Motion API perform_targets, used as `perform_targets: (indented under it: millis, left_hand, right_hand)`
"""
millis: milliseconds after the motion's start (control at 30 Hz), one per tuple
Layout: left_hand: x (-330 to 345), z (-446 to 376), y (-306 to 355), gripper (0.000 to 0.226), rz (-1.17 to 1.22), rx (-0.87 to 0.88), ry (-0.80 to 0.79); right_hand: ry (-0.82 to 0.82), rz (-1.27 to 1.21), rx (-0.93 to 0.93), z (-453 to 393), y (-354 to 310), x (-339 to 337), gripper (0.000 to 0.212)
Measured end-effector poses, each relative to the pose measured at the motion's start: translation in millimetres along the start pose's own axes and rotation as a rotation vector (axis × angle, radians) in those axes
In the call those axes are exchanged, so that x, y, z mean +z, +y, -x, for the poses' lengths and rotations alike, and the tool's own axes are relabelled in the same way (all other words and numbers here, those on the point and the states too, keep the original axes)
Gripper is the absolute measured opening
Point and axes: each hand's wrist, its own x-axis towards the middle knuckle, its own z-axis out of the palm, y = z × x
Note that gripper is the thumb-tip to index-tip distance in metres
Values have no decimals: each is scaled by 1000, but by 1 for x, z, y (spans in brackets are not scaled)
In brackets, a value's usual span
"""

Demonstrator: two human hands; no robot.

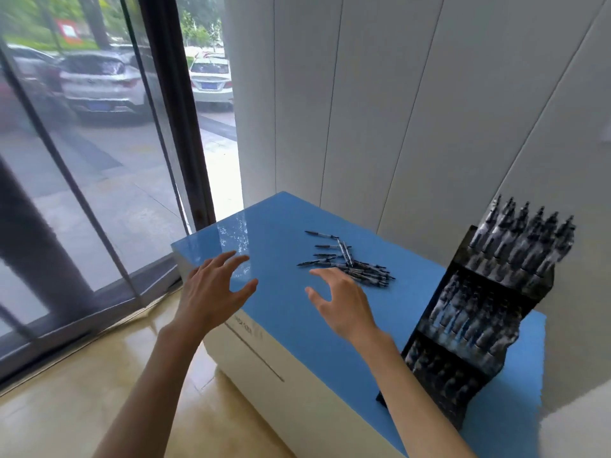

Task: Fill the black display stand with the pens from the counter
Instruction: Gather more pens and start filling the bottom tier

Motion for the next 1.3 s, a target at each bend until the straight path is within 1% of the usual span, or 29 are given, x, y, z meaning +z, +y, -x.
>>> perform_targets:
  millis: [67,267,300,433,633,800,867,967,1167,1300]
  left_hand:
    - [-10,-4,-32,57,-17,-51,21]
    - [-28,-27,-137,72,-23,-160,36]
    - [-32,-32,-154,71,-22,-169,37]
    - [-48,-55,-212,55,-9,-201,70]
    - [-64,-89,-295,55,13,-257,63]
    - [-63,-136,-339,61,7,-259,58]
    - [-57,-164,-353,59,7,-253,54]
    - [-46,-208,-367,59,-14,-201,42]
    - [-20,-319,-371,54,-19,-78,2]
    - [16,-388,-363,52,28,9,-65]
  right_hand:
    - [-4,-4,-23,-22,-16,17,45]
    - [-32,-40,-55,-99,-62,84,44]
    - [-38,-44,-58,-113,-70,95,44]
    - [-57,-34,-64,-163,-101,143,41]
    - [-114,-11,-34,-214,-126,204,41]
    - [-116,4,2,-257,-128,233,40]
    - [-97,13,22,-280,-122,241,40]
    - [-53,15,68,-315,-110,250,40]
    - [39,13,171,-378,-78,260,37]
    - [127,21,265,-404,-48,257,35]
